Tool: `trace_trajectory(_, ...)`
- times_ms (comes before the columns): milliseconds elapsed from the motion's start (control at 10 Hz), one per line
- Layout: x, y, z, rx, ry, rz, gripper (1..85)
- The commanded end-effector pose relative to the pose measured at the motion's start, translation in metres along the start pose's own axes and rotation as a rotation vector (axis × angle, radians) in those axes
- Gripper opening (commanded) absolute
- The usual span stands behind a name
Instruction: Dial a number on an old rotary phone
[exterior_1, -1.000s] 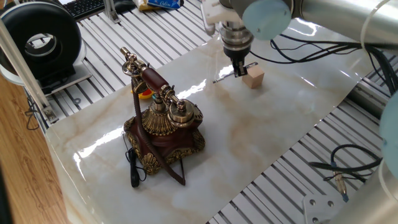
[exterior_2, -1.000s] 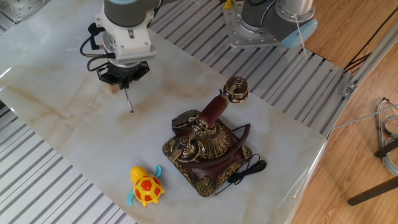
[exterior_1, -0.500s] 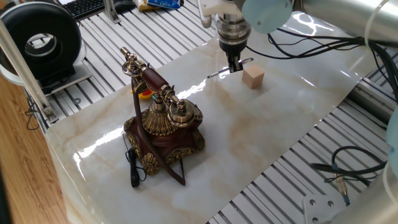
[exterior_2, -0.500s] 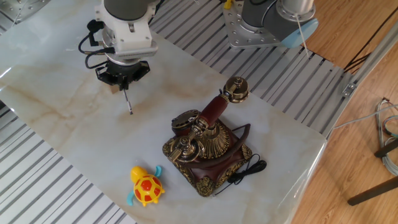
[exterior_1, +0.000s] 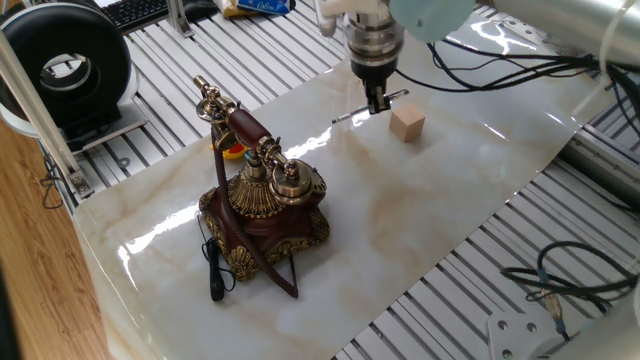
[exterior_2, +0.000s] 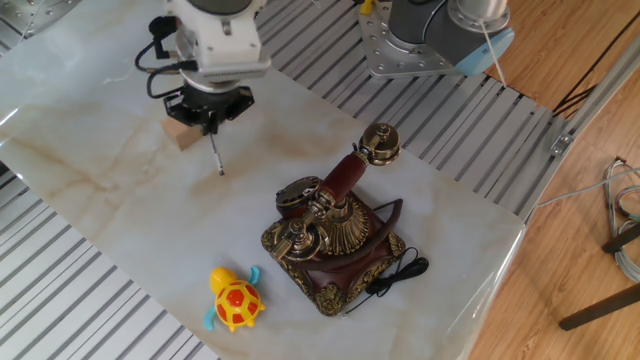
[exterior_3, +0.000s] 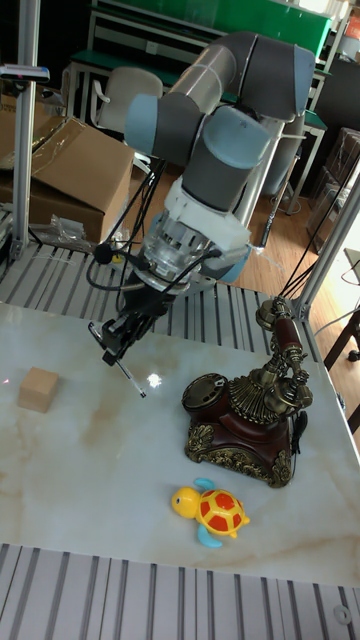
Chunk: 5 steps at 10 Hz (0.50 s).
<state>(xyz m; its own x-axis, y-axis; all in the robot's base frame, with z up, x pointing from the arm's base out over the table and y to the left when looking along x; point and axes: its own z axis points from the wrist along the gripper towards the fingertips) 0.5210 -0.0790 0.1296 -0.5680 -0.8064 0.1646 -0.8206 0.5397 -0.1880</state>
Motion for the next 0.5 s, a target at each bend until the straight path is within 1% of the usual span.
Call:
trace_trajectory(0, -0.018, 0.007, -0.014, -0.014, -0.055, 0.086, 1.3)
trace_trajectory(100, -0.021, 0.003, -0.014, 0.0, -0.066, 0.132, 1.3)
trace_trajectory(200, -0.025, 0.006, -0.012, -0.015, -0.077, 0.213, 1.3)
trace_trajectory(300, -0.031, 0.017, -0.015, -0.049, -0.087, 0.259, 1.3)
trace_trajectory(400, -0.033, 0.025, -0.019, -0.053, -0.08, 0.286, 1.3)
